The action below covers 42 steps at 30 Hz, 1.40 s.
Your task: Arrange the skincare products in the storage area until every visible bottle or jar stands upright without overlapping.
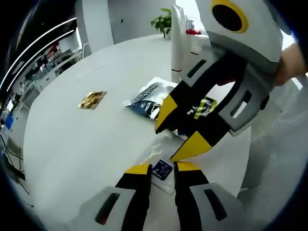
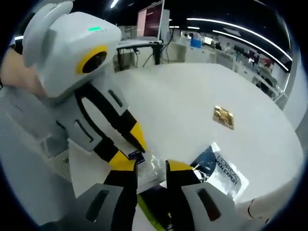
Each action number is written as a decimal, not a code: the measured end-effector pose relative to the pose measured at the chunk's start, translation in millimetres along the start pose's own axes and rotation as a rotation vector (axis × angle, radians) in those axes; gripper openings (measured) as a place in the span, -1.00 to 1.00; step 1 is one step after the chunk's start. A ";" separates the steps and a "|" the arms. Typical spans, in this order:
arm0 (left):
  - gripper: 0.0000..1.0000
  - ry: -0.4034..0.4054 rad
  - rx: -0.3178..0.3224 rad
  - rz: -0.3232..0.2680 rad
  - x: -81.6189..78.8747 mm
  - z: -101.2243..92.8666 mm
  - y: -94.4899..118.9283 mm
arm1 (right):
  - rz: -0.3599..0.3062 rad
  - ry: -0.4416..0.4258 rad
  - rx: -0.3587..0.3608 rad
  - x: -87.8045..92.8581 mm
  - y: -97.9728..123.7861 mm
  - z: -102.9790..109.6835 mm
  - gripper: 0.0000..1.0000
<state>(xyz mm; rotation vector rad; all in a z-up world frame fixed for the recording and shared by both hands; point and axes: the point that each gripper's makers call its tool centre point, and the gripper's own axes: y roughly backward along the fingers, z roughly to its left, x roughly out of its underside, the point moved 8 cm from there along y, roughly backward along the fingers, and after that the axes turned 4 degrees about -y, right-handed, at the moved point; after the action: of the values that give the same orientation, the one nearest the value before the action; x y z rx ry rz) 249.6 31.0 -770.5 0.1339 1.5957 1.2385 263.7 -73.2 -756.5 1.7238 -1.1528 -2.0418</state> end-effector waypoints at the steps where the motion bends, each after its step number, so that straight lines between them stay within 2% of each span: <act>1: -0.54 -0.004 0.001 -0.002 0.0 0.1 0.0 | 0.000 -0.009 0.002 1.0 2.0 -0.5 -0.55; 13: -0.54 0.017 -0.005 -0.005 -2.1 -0.2 -0.9 | 0.008 -0.085 0.028 18.0 18.4 -9.3 -0.55; 21: -0.55 0.034 -0.022 -0.002 -3.0 -0.4 1.6 | -0.005 -0.122 0.047 20.6 33.2 -10.8 -0.54; 30: -0.53 0.037 -0.020 -0.011 -5.4 -0.8 4.4 | -0.010 -0.146 0.054 24.2 39.2 -8.3 -0.50; 38: -0.41 0.044 -0.033 -0.036 -14.4 4.0 16.9 | -0.034 -0.176 0.043 21.2 49.9 -4.5 -0.33; 42: -0.36 0.056 -0.036 -0.039 -13.2 7.9 21.7 | -0.048 -0.187 0.041 18.6 55.7 -1.6 -0.25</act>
<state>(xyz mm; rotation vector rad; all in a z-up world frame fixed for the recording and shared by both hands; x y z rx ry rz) 251.0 37.6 -744.8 0.0448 1.6158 1.2502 243.1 -122.4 -732.0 1.6220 -1.2254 -2.2641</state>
